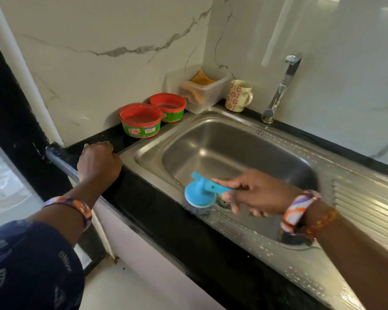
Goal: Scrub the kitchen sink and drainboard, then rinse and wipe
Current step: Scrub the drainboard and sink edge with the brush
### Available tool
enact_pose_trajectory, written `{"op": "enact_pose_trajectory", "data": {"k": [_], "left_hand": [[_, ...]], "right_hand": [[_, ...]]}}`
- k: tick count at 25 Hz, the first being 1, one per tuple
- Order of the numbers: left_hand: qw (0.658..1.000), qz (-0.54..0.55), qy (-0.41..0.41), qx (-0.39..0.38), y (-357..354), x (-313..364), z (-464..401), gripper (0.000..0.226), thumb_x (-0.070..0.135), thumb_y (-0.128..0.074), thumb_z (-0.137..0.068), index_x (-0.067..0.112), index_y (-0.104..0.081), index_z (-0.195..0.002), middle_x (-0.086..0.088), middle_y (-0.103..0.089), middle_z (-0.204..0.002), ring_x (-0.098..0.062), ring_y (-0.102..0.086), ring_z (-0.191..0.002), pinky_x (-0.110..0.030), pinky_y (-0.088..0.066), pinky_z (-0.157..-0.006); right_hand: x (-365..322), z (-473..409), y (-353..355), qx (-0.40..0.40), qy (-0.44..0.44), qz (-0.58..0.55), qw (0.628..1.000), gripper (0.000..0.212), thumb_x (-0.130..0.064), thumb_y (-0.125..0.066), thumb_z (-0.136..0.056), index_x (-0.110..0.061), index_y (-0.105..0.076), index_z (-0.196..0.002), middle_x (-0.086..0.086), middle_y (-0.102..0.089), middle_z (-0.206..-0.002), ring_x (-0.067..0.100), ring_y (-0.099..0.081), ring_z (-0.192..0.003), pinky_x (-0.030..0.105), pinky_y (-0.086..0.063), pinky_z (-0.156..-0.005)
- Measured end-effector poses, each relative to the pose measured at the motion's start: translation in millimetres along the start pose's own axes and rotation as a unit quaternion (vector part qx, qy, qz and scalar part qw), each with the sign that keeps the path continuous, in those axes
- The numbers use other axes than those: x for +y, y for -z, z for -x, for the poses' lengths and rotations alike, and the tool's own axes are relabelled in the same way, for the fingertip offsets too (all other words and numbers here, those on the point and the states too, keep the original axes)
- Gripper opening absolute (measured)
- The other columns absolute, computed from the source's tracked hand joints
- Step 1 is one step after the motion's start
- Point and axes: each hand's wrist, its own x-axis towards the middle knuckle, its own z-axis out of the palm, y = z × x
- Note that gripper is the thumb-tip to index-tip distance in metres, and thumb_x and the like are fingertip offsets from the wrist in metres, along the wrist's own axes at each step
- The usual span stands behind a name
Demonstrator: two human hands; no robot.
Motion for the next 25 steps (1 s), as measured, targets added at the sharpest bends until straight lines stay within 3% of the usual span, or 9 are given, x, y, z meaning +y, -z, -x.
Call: {"op": "enact_pose_trajectory", "data": {"k": [4, 7, 9, 11, 15, 19, 22, 25], "left_hand": [[0.999, 0.020, -0.007, 0.050, 1, -2, 1, 0.023, -0.003, -0.048, -0.082, -0.002, -0.062, -0.101, -0.027, -0.062, -0.103, -0.043, -0.055, -0.097, -0.044, -0.045, -0.076], [0.996, 0.028, 0.018, 0.088, -2, -6, -2, 0.033, -0.006, -0.048, -0.079, -0.003, -0.059, -0.110, -0.031, -0.061, -0.105, -0.046, -0.054, -0.098, -0.045, -0.044, -0.079], [0.995, 0.033, 0.018, 0.093, -5, -9, -5, 0.041, -0.006, -0.048, -0.079, 0.002, -0.059, -0.118, -0.027, -0.062, -0.110, -0.044, -0.055, -0.102, -0.044, -0.045, -0.085], [0.994, 0.040, 0.012, 0.097, -6, -10, -5, 0.043, -0.006, -0.050, -0.080, 0.005, -0.060, -0.120, -0.023, -0.063, -0.114, -0.041, -0.055, -0.105, -0.044, -0.045, -0.092], [0.993, 0.052, -0.027, 0.105, -4, -9, -3, 0.033, -0.002, -0.052, -0.085, 0.000, -0.065, -0.116, -0.021, -0.064, -0.118, -0.038, -0.057, -0.111, -0.046, -0.037, -0.103], [0.995, 0.042, -0.040, 0.086, 1, -5, 2, 0.024, 0.004, -0.056, -0.088, 0.001, -0.070, -0.107, -0.018, -0.067, -0.114, -0.037, -0.060, -0.106, -0.042, -0.042, -0.096], [0.995, 0.040, -0.027, 0.084, 4, -1, 5, 0.020, 0.003, -0.057, -0.085, 0.001, -0.074, -0.096, -0.019, -0.070, -0.105, -0.039, -0.063, -0.096, -0.041, -0.046, -0.088], [0.996, 0.038, -0.013, 0.078, 3, -2, 2, 0.019, 0.004, -0.055, -0.086, 0.001, -0.074, -0.088, -0.018, -0.070, -0.100, -0.037, -0.062, -0.094, -0.039, -0.047, -0.083]], "right_hand": [[-63, -83, -16, 0.055, 0.067, 0.120, 0.989, 0.035, -0.019, -0.049, -0.096, -0.014, -0.056, -0.130, 0.000, -0.053, -0.060, 0.001, -0.045, -0.032, 0.008, -0.032, -0.035], [-104, -150, -22, 0.081, 0.062, 0.162, 0.981, 0.029, -0.018, -0.048, -0.096, -0.006, -0.063, -0.119, 0.013, -0.064, -0.081, 0.015, -0.058, -0.065, 0.013, -0.030, -0.044], [-116, -176, -24, 0.100, 0.056, 0.158, 0.981, 0.029, -0.019, -0.047, -0.097, 0.000, -0.064, -0.111, 0.009, -0.058, -0.072, 0.024, -0.056, -0.080, 0.015, -0.028, -0.049], [-114, -174, -22, 0.092, 0.063, 0.150, 0.982, 0.028, -0.018, -0.048, -0.096, -0.002, -0.064, -0.113, 0.002, -0.048, -0.063, 0.020, -0.052, -0.072, 0.015, -0.029, -0.047], [-72, -107, -3, 0.012, 0.051, 0.075, 0.996, 0.035, -0.016, -0.053, -0.094, -0.018, -0.057, -0.129, -0.002, -0.045, -0.052, 0.002, -0.036, -0.029, 0.009, -0.027, -0.032], [-19, -21, 14, -0.048, 0.038, 0.023, 0.998, 0.039, -0.013, -0.057, -0.092, -0.032, -0.054, -0.125, -0.007, -0.054, -0.054, -0.001, -0.041, -0.038, 0.011, -0.034, -0.041], [10, 0, 4, 0.027, 0.016, -0.080, 0.996, 0.043, -0.007, -0.054, -0.092, -0.037, -0.047, -0.123, -0.006, -0.058, -0.060, -0.001, -0.046, -0.046, 0.014, -0.040, -0.043], [9, -24, -6, 0.075, 0.035, -0.031, 0.996, 0.039, -0.011, -0.051, -0.095, -0.025, -0.050, -0.131, -0.006, -0.053, -0.058, -0.003, -0.043, -0.040, 0.009, -0.035, -0.044]]}}
